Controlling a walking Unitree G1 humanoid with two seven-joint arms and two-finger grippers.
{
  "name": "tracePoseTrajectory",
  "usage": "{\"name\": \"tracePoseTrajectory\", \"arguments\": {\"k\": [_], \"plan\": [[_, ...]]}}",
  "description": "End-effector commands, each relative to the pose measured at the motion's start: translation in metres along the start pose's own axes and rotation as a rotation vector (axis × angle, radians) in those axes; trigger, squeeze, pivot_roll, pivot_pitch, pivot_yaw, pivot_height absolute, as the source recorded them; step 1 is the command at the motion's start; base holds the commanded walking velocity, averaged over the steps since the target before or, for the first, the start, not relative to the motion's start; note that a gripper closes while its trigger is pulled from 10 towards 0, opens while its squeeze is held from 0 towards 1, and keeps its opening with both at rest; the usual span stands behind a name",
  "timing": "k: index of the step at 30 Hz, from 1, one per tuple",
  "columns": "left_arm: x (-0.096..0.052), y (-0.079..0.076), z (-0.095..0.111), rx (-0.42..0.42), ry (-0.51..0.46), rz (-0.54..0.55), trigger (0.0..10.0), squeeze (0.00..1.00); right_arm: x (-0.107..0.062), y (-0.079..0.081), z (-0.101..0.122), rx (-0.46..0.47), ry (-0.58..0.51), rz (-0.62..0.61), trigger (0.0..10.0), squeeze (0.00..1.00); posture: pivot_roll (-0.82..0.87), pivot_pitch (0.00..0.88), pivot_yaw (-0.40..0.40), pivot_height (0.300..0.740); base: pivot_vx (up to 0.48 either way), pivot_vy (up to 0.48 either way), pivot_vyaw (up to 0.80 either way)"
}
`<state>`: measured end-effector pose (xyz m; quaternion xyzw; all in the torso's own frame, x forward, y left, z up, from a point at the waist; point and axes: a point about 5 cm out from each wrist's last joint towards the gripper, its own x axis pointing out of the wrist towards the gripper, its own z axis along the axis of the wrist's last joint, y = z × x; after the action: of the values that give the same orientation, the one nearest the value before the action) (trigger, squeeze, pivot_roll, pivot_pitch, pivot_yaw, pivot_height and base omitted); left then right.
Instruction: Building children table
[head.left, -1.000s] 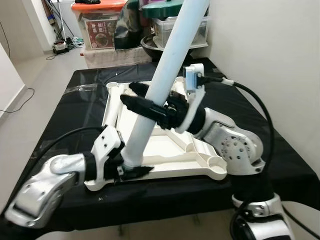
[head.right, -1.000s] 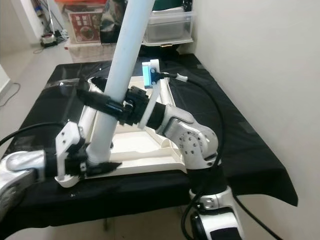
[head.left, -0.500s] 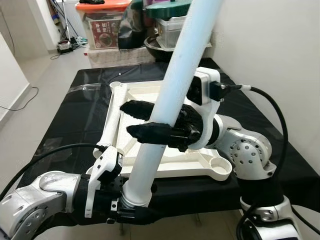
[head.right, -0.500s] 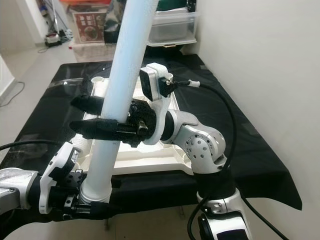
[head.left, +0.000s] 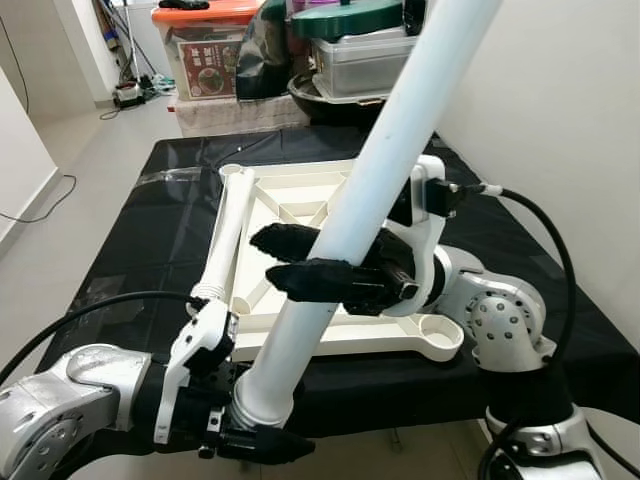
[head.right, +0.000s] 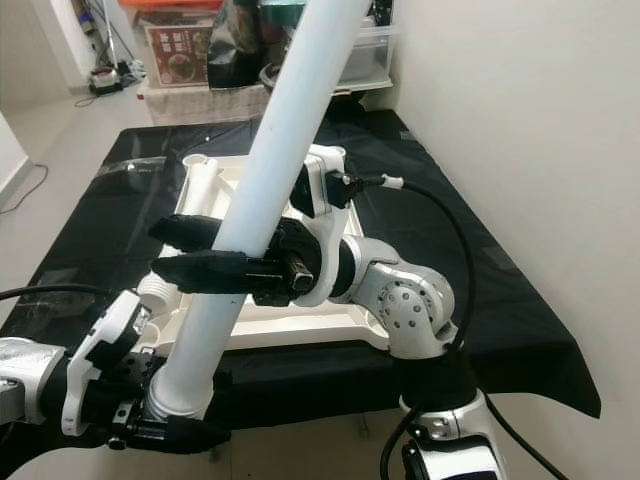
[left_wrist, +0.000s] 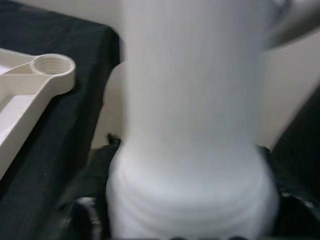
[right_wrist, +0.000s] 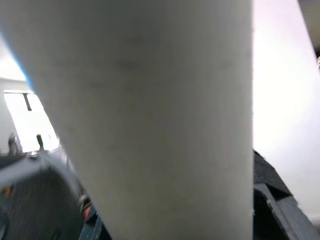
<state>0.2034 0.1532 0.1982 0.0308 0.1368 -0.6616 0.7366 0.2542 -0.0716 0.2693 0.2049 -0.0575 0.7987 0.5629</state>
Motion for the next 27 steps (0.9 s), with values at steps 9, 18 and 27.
{"name": "tracePoseTrajectory", "arguments": {"k": [9, 18, 27], "plan": [[-0.027, 0.009, 0.0, 0.017, -0.012, 0.179, 10.0, 1.0, -0.017, -0.01, 0.005, -0.078, 0.031, -0.13, 0.0, 0.0, 0.02, 0.0, 0.002, 0.74, 0.0, 0.0, 0.0], [-0.053, -0.003, -0.002, 0.026, -0.085, 0.407, 10.0, 0.0, -0.064, -0.05, 0.037, -0.299, 0.026, -0.626, 0.0, 0.0, 0.04, 0.0, -0.023, 0.74, 0.0, 0.0, 0.0], [-0.082, 0.031, -0.012, 0.054, -0.214, 1.04, 10.0, 0.0, -0.082, -0.06, 0.05, -0.345, -0.063, -0.822, 0.0, 0.0, 0.05, 0.0, -0.044, 0.74, 0.0, 0.0, 0.0]]}}
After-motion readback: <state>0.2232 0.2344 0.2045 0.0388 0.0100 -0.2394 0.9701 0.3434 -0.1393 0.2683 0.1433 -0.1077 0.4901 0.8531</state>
